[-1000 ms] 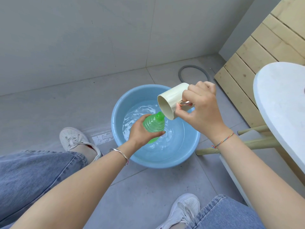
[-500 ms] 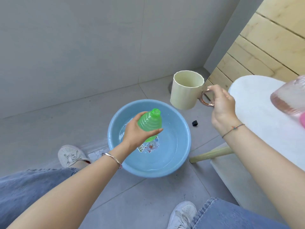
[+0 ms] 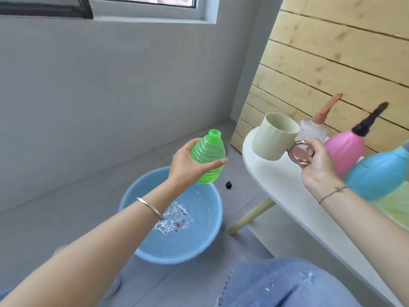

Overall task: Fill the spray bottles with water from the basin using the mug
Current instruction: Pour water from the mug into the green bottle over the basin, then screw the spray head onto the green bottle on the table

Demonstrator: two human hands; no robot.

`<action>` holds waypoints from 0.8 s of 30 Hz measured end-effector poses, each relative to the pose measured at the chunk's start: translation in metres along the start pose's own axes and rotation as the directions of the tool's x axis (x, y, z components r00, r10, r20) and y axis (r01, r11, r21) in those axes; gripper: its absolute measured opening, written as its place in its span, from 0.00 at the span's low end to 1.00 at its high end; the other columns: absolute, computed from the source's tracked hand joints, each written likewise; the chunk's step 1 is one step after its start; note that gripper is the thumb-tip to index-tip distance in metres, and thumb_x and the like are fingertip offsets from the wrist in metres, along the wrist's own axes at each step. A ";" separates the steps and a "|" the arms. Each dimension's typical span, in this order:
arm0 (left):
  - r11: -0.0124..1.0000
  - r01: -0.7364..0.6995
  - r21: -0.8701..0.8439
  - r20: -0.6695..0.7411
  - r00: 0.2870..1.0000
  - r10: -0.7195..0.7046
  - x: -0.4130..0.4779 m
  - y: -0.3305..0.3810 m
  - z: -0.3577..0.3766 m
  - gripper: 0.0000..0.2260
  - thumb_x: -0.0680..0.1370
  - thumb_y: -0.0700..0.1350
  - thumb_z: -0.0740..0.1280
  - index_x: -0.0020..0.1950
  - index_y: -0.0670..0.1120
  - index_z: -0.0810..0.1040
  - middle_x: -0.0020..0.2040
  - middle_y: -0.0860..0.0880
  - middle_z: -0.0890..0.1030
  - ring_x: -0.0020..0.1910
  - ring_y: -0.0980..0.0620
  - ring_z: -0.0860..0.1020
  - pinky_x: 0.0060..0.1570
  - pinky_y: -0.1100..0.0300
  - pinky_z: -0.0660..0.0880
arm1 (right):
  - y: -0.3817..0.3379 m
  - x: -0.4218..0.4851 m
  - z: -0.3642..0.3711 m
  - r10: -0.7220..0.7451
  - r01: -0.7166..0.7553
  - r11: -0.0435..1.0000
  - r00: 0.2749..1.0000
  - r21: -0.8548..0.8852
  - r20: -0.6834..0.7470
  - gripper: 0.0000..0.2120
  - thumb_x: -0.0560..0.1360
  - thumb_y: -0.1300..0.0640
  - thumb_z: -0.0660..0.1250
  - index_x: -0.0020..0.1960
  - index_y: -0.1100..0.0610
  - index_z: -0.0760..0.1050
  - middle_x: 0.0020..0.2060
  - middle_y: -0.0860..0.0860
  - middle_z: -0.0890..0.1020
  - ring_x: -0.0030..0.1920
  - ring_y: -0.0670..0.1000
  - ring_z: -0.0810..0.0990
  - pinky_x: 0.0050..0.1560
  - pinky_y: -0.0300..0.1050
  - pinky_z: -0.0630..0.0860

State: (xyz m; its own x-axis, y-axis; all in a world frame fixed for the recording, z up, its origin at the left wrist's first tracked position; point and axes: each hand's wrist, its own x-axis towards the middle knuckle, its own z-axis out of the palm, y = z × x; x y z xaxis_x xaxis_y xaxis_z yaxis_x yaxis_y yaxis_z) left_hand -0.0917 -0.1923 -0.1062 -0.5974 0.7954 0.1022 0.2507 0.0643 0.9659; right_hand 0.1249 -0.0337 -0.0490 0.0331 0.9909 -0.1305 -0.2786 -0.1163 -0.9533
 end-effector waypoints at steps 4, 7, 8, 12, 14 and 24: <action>1.000 -0.020 -0.013 0.046 0.999 0.020 -0.003 0.025 0.030 0.29 0.61 0.57 0.82 0.59 0.56 0.78 0.50 0.58 0.83 0.51 0.61 0.81 0.53 0.61 0.77 | 0.004 -0.003 -0.039 -0.028 0.025 0.999 0.995 -0.027 -0.098 0.12 0.71 0.60 0.69 0.32 0.51 0.71 0.20 0.41 0.68 0.28 0.42 0.65 0.33 0.36 0.61; 0.999 -0.036 -0.024 0.082 0.996 0.038 -0.009 0.041 0.054 0.29 0.61 0.56 0.82 0.59 0.56 0.79 0.50 0.59 0.83 0.50 0.62 0.81 0.50 0.65 0.76 | 0.009 -0.007 -0.062 -0.024 0.021 0.999 0.988 -0.024 -0.154 0.14 0.70 0.60 0.70 0.30 0.51 0.69 0.24 0.44 0.67 0.29 0.44 0.65 0.33 0.36 0.61; 0.999 -0.040 -0.027 0.093 0.995 0.042 -0.011 0.045 0.059 0.29 0.61 0.56 0.82 0.59 0.56 0.79 0.50 0.59 0.83 0.50 0.63 0.81 0.50 0.66 0.75 | 0.012 -0.008 -0.066 -0.018 0.013 1.000 0.987 -0.028 -0.162 0.15 0.70 0.61 0.70 0.29 0.51 0.68 0.23 0.43 0.66 0.29 0.45 0.64 0.33 0.37 0.60; 0.999 -0.046 -0.009 0.125 0.991 0.047 -0.019 0.057 0.084 0.36 0.56 0.64 0.80 0.62 0.57 0.77 0.52 0.60 0.83 0.53 0.61 0.80 0.52 0.64 0.76 | 0.020 -0.010 -0.080 -0.013 0.002 0.998 0.982 -0.058 -0.189 0.18 0.72 0.60 0.69 0.29 0.52 0.64 0.22 0.44 0.65 0.29 0.46 0.61 0.33 0.39 0.58; 0.999 -0.046 0.014 0.145 0.988 0.043 -0.023 0.060 0.094 0.41 0.53 0.68 0.78 0.64 0.58 0.76 0.55 0.59 0.81 0.54 0.60 0.80 0.47 0.66 0.78 | 0.023 -0.013 -0.083 0.002 -0.021 0.995 0.983 -0.102 -0.182 0.18 0.72 0.59 0.68 0.29 0.52 0.64 0.27 0.47 0.64 0.31 0.47 0.61 0.33 0.40 0.57; 0.997 -0.073 0.011 0.260 0.963 0.068 -0.044 0.081 0.133 0.33 0.60 0.59 0.81 0.63 0.56 0.77 0.53 0.61 0.81 0.56 0.63 0.78 0.54 0.66 0.74 | 0.004 -0.014 -0.113 -0.042 0.078 0.912 0.994 -0.402 0.098 0.08 0.76 0.49 0.66 0.48 0.54 0.76 0.44 0.48 0.80 0.46 0.47 0.76 0.51 0.40 0.70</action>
State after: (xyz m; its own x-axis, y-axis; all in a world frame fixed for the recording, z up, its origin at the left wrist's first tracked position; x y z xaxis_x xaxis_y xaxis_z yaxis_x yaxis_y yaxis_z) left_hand 0.0559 -0.1423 -0.0642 -0.3599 0.9274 0.1022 0.3024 0.0123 0.9531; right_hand 0.2316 -0.0553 -0.0823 -0.0493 0.9968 -0.0628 0.1348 -0.0557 -0.9893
